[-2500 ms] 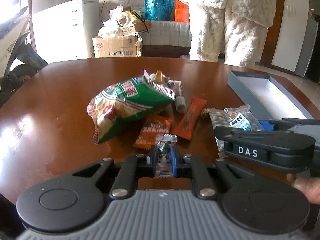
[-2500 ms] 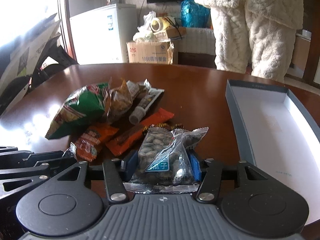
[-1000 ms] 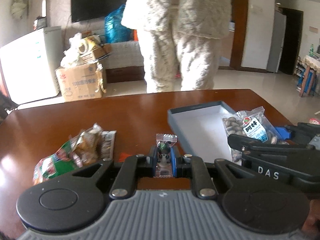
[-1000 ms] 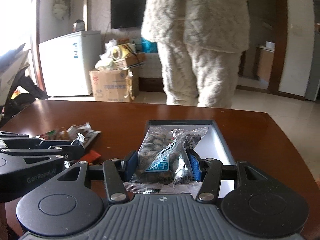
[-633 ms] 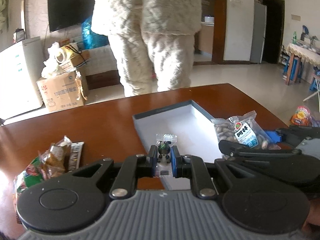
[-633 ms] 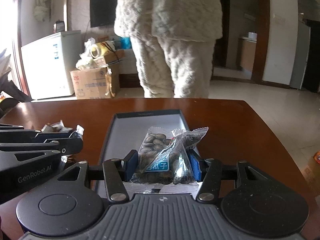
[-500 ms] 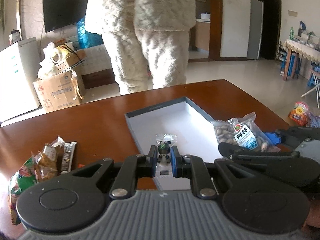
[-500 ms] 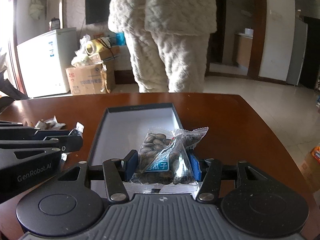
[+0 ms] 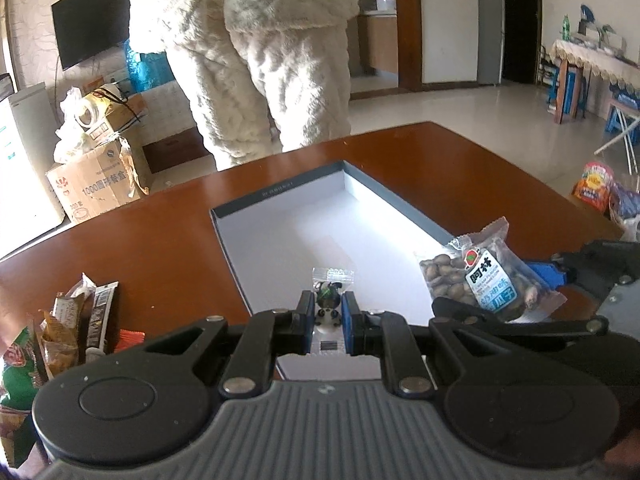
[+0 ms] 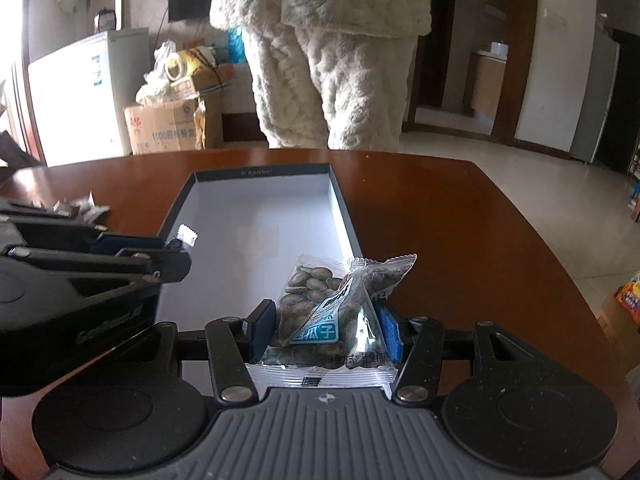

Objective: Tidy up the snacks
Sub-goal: 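Carry the candy and nut bag over the box lid with both tools, then open the left tool to drop the candy while the right tool releases the nut bag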

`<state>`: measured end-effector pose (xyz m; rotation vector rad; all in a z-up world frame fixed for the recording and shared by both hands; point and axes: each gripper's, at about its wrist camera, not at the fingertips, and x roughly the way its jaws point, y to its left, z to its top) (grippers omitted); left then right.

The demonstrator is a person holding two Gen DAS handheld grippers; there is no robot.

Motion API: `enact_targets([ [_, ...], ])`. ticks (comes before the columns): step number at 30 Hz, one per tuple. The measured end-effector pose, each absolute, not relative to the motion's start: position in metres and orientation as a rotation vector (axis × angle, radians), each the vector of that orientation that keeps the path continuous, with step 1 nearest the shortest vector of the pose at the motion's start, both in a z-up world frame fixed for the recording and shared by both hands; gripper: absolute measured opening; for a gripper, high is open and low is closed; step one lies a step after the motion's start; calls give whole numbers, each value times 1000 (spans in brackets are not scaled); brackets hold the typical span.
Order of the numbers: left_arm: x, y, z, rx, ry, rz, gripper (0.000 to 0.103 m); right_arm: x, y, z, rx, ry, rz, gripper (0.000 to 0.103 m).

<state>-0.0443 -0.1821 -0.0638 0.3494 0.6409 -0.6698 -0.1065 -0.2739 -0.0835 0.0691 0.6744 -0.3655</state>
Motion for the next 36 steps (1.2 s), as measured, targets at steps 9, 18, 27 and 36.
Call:
enact_targets([
  [9, -31, -190, -89, 375, 704, -687, 11, -104, -267, -99, 24, 724, -346, 55],
  [18, -16, -196, -99, 366, 771, -722, 12, -101, -265, -103, -6, 752, -333, 57],
  [27, -3, -191, -108, 329, 846, -739, 11, -103, -260, -101, -52, 744, -329, 71],
  [36, 0, -192, -104, 303, 871, -750, 15, -111, -260, -94, -42, 712, -345, 72],
])
